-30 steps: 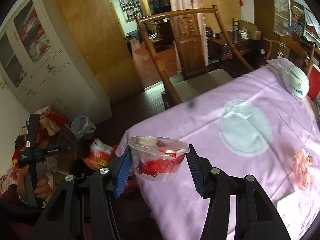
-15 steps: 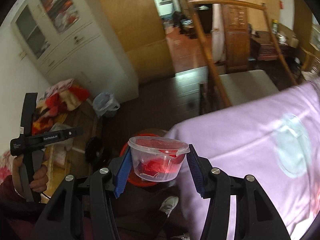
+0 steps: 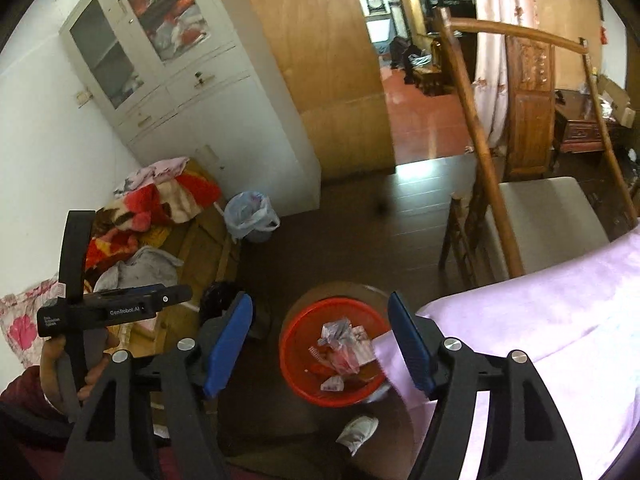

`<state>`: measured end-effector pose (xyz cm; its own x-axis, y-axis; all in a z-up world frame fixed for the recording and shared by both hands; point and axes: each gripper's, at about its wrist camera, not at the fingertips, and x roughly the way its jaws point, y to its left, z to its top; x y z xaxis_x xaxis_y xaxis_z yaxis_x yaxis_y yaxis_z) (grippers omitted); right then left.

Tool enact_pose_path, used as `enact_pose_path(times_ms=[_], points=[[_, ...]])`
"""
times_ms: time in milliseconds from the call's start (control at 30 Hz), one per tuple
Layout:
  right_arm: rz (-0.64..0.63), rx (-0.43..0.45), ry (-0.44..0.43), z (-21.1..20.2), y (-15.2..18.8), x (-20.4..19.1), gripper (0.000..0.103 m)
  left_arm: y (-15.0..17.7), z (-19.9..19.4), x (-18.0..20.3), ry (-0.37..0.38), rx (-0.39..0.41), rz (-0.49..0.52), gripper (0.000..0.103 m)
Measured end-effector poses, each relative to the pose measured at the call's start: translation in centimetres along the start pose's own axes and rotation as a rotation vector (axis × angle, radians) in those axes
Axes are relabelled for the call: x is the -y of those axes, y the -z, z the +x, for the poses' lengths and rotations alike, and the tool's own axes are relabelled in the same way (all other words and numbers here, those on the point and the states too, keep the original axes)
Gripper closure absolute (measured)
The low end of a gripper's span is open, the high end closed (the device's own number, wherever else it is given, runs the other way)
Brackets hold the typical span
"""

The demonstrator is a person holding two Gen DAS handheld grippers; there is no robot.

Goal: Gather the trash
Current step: 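Open both tools over the red basket to drop the items in, then move both open tools back over the table toward the blue face mask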

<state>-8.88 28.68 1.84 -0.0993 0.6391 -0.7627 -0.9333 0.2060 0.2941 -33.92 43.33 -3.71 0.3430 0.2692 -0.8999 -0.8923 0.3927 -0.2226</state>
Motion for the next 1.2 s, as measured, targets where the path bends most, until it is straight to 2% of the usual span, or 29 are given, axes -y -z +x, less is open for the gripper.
enact_pose_path(times_ms=[133, 333, 600, 733, 900, 1067, 1200], points=[[0.051, 0.039, 0.075, -2.1, 0.6, 1.6, 0.034, -1.1, 0.8, 2.6, 0.048, -0.006, 0.072, 0.03], [0.203, 0.128, 0.229, -7.8, 3.8, 6.2, 0.033, -2.6, 2.5, 10.9, 0.164, -0.03, 0.284, 0.03], [0.503, 0.249, 0.461, -16.5, 12.3, 11.1, 0.033, -0.7, 3.3, 24.0, 0.328, -0.071, 0.615, 0.03], [0.64, 0.314, 0.589, -20.8, 17.6, 11.7, 0.033, 1.9, 3.5, 30.6, 0.416, -0.111, 0.773, 0.03], [0.833, 0.382, 0.743, -25.8, 25.4, 11.1, 0.032, 7.8, 2.9, 38.1, 0.528, -0.168, 0.99, 0.03], [1.021, 0.447, 0.86, -29.3, 32.5, 10.5, 0.031, 13.6, 2.3, 43.3, 0.602, -0.215, 1.155, 0.029], [1.13, 0.478, 0.91, -30.8, 37.1, 9.9, 0.031, 17.4, 2.0, 46.6, 0.639, -0.244, 1.248, 0.028]])
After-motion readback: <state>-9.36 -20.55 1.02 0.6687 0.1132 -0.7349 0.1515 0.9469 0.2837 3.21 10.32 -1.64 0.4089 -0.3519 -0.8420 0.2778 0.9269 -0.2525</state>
